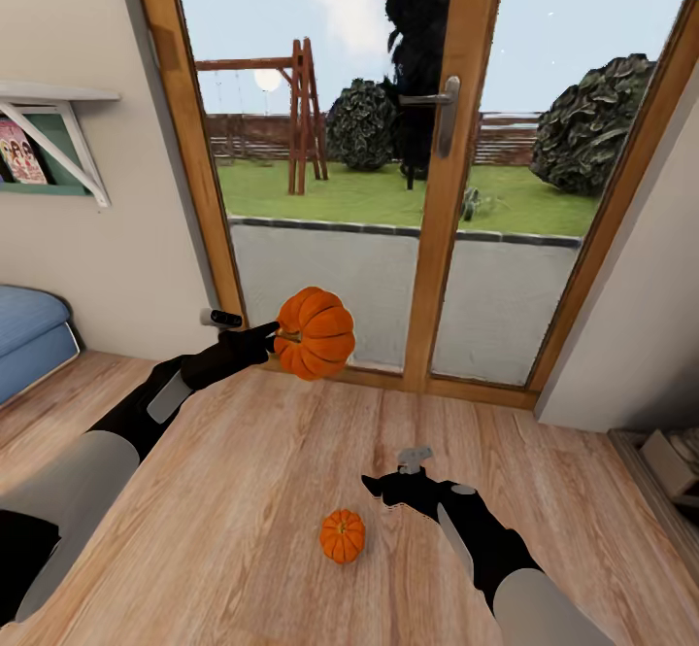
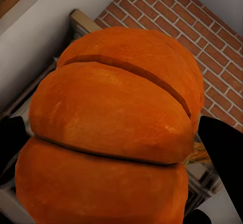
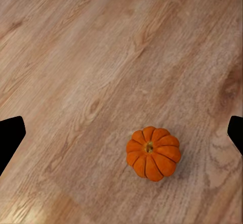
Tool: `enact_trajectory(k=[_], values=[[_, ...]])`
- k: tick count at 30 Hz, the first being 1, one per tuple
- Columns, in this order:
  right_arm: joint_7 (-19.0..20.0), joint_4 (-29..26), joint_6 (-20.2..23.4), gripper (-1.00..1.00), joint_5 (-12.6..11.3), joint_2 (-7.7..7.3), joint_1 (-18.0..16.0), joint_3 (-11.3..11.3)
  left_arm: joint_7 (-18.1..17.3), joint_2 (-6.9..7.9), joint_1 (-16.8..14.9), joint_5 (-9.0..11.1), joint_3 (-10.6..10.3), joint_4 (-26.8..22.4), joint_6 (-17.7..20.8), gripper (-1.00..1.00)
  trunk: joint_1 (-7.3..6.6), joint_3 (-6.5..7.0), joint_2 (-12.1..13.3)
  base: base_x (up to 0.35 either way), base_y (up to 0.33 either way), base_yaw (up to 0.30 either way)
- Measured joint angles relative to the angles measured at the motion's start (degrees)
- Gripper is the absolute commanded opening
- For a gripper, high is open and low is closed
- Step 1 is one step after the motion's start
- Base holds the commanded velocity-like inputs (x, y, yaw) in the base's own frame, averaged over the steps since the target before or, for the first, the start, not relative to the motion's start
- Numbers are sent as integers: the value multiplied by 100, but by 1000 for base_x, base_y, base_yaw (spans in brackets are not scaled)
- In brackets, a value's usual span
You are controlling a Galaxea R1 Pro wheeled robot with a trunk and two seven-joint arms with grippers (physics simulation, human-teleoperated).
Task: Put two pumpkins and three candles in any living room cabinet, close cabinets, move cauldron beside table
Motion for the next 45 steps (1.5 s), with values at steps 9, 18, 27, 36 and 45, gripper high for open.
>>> enact_trajectory(k=[9,18,27,36,45], values=[[3,-1,0,100,-1,4,0,0,-9,0,-2,-1,-1,0,-6,-100,0,0,0,297,0,0],[8,-3,0,100,-6,5,0,8,-25,-1,4,15,10,-2,-9,-100,0,0,0,27,0,0],[6,-3,0,100,-3,9,0,9,-25,0,6,15,10,0,-9,-100,0,0,0,0,0,0],[1,-15,-1,100,13,9,0,9,-22,28,13,12,17,53,-9,-100,0,0,0,0,0,0],[8,-23,12,100,16,36,0,156,13,22,13,2,27,314,-245,-100,0,0,0,0,0,0]])
